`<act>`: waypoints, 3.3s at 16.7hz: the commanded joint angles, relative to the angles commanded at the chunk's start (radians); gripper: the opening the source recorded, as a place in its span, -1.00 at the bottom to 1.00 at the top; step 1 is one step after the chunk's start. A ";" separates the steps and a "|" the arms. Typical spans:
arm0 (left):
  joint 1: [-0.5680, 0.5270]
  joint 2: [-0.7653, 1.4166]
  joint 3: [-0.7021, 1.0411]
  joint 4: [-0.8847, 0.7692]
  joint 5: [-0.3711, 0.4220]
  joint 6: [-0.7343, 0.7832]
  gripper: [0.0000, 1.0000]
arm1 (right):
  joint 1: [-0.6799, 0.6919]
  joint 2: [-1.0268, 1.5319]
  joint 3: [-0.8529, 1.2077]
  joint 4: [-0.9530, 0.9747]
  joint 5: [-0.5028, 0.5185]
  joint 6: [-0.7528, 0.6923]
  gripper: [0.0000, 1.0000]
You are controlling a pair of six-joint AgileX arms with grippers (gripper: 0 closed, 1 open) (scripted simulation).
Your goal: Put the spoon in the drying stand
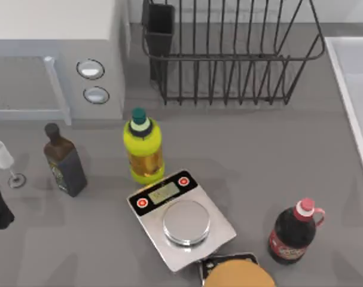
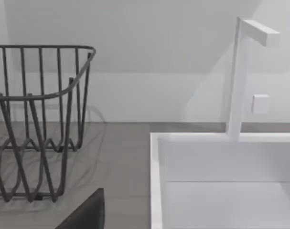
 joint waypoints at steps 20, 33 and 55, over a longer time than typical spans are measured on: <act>0.000 0.000 0.000 0.000 0.000 0.000 1.00 | -0.522 1.259 0.787 -0.890 -0.007 -0.498 1.00; 0.000 0.000 0.000 0.000 0.000 0.000 1.00 | -0.618 1.477 0.936 -1.028 -0.006 -0.591 1.00; 0.000 0.000 0.000 0.000 0.000 0.000 1.00 | -0.616 1.685 0.707 -0.590 -0.005 -0.584 -0.06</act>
